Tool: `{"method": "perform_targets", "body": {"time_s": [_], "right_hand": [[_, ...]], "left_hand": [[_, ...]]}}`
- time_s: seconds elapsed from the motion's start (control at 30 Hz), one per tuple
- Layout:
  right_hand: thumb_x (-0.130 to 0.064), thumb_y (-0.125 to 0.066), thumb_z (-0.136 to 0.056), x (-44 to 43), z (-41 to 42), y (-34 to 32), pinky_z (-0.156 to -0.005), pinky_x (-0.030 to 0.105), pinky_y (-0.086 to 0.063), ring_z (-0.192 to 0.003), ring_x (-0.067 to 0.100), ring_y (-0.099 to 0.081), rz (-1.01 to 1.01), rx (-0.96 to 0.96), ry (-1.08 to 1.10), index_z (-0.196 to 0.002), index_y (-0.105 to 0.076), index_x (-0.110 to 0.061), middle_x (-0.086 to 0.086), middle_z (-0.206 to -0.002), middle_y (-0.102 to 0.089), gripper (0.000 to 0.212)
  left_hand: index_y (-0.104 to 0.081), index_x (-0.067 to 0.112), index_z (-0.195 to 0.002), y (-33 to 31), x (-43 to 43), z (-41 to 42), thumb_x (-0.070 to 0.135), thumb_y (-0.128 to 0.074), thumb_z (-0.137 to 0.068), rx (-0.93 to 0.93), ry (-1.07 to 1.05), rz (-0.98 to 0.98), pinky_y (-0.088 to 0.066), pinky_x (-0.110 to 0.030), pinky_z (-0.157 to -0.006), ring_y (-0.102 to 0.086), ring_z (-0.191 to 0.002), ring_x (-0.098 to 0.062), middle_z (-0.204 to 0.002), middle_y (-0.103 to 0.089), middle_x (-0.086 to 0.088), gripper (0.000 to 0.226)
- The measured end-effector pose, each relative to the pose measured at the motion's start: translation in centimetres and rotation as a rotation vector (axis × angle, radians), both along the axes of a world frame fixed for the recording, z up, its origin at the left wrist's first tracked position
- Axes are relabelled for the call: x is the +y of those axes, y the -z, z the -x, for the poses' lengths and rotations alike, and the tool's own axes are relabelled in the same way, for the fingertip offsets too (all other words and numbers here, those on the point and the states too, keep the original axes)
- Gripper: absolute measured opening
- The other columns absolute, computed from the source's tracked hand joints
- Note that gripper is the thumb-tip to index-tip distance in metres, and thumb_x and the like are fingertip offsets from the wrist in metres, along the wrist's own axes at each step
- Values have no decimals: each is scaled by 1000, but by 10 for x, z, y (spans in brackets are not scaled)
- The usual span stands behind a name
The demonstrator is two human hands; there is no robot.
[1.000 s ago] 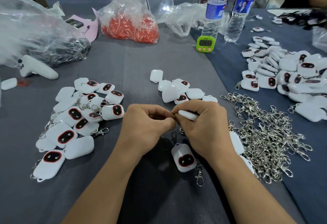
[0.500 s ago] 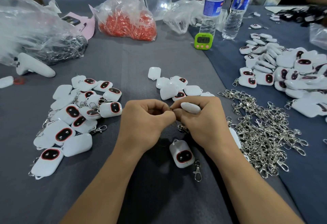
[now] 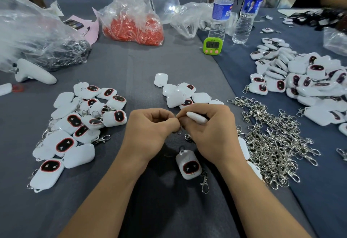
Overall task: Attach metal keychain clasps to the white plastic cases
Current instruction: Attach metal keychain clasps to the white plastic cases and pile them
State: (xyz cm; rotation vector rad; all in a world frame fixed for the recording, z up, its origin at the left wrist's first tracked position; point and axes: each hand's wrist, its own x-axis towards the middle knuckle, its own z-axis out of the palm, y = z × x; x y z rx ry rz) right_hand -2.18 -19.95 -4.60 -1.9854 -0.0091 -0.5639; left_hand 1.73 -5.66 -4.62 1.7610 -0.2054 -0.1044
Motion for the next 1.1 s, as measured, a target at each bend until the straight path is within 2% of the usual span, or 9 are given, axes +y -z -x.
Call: {"method": "perform_targets", "body": {"time_s": [0.1,0.2,0.33,0.47,0.6,0.7,0.87,0.97,1.1], "right_hand": [[-11,-73,-80,2,-4,1,-52,23,-45,-52,10,-54,-310,158,69,-85,-78,-24,-5,-64,-69,15],[-12,-56,-75,1,-7,-2,-42,20,-36,-49,20,-47,-584,248,-16,-95,-69,-16,8,-67,-69,25],[-11,-47,-62,1,-7,-3,-45,25,-32,-54,22,-48,-671,292,-62,-85,-53,-16,13,-74,-71,24],[3,-52,-75,0,-7,-5,-51,25,-42,-65,21,-59,-734,247,-115,-85,-57,-14,11,-84,-73,20],[-2,-63,-88,-8,-6,1,-55,30,-40,-58,16,-49,-319,203,45,-87,-68,-19,6,-69,-63,18],[-21,-70,-89,-7,-4,6,-56,13,-37,-61,6,-55,-34,229,168,-96,-56,-34,-16,-69,-62,21],[-23,-80,-83,-5,-2,7,-61,13,-44,-74,1,-60,119,197,166,-89,-68,-31,-23,-81,-67,15],[-26,-78,-85,-4,-2,7,-75,25,-52,-82,4,-63,126,217,169,-101,-73,-39,-20,-84,-71,21],[-29,-77,-88,-5,-2,6,-80,21,-49,-85,1,-61,108,242,138,-111,-71,-42,-22,-86,-70,27]], "left_hand": [[-72,29,-64,2,4,-1,27,-70,-65,-255,-212,-162,-43,-14,-49,-59,-50,-3,-57,-67,12,3],[-67,30,-68,4,13,-2,33,-70,-70,-500,-386,-493,-43,-25,-53,-57,-54,-9,-55,-60,13,4],[-73,30,-78,9,9,0,38,-80,-75,-592,-161,-812,-43,-28,-57,-62,-64,-16,-66,-68,11,11],[-75,32,-86,11,2,-3,41,-75,-80,-483,-11,-782,-48,-31,-67,-64,-74,-17,-78,-72,9,11],[-75,34,-85,12,4,-7,38,-79,-78,-367,2,-691,-53,-31,-71,-63,-71,-11,-74,-70,13,9],[-76,35,-86,13,6,-9,35,-80,-77,-345,35,-652,-53,-31,-71,-63,-71,-8,-75,-70,14,9],[-78,36,-93,12,9,-9,33,-81,-78,-318,98,-613,-54,-28,-70,-64,-72,-1,-79,-73,14,15],[-78,38,-94,12,11,-10,33,-82,-78,-296,112,-599,-52,-20,-68,-63,-73,4,-79,-72,17,18],[-79,40,-96,12,12,-12,33,-82,-77,-235,138,-582,-45,-6,-65,-62,-80,10,-81,-72,21,20]]}}
